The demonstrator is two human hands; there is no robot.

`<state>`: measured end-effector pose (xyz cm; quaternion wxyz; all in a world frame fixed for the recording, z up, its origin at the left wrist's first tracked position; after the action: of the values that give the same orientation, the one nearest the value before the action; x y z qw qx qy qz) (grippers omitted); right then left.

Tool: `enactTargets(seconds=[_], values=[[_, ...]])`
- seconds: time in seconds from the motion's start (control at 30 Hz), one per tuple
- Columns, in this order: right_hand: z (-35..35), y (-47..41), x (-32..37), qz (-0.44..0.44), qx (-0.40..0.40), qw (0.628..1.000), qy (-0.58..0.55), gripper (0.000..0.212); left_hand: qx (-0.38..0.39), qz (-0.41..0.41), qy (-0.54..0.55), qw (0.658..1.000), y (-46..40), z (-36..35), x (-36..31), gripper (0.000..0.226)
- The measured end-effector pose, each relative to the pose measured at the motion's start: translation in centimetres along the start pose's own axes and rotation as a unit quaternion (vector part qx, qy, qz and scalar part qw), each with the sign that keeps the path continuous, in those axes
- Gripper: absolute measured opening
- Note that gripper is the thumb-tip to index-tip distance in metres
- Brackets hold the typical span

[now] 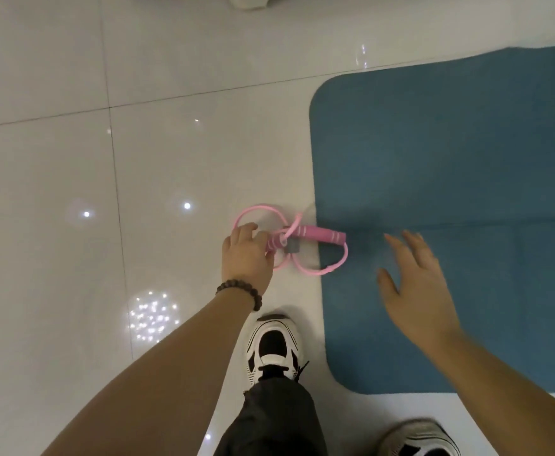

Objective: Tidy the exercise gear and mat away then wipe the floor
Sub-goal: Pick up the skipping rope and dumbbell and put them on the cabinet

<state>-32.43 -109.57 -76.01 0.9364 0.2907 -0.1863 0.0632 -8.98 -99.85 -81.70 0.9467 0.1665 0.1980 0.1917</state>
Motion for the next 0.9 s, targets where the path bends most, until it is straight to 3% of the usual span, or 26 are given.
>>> enactTargets(seconds=[0.13,0.23,0.33,0.4,0.5,0.57,0.73,0.9], values=[[1.0,0.3,0.1,-0.003,0.005,1.0,-0.001,0.052,-0.106,-0.035,0.054,0.992,-0.5,2.2,-0.9,0.018],[1.7,0.2,0.4,-0.001,0.003,1.0,-0.007,0.052,-0.113,-0.076,0.102,0.985,-2.0,3.7,-2.9,0.02],[1.7,-0.4,0.4,0.01,-0.005,1.0,-0.016,0.052,-0.045,-0.097,0.102,0.989,-4.2,3.2,-4.7,0.019],[1.4,-0.9,0.2,0.009,-0.005,1.0,-0.022,0.052,0.022,-0.108,0.101,0.989,-5.2,1.9,-5.5,0.029],[0.9,-1.4,-0.4,0.003,-0.003,1.0,-0.019,0.052,0.156,-0.105,0.049,0.981,-5.4,-0.3,-5.9,0.077],[0.6,-1.5,-0.9,0.002,-0.005,1.0,-0.017,0.052,0.177,-0.117,-0.022,0.977,-5.3,-1.1,-5.8,0.093],[0.0,-1.5,-2.0,-0.005,0.002,1.0,-0.014,0.053,0.123,-0.127,-0.166,0.97,-5.1,-1.2,-6.4,0.065],[0.9,-0.3,-1.9,-0.013,0.011,1.0,-0.013,0.054,0.074,-0.092,-0.132,0.984,-3.4,0.6,-6.7,0.032]])
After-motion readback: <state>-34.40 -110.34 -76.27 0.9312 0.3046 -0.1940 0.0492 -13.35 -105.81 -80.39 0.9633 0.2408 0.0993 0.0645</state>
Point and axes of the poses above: each hand's wrist, its own y-axis away from the middle knuckle, its own z-axis out of the back of the hand, x = y × z, the point moved 2 cm from there along -y, towards the middle knuckle, and after that the axes turned 11 degrees about -z, right-handed, at the moved point
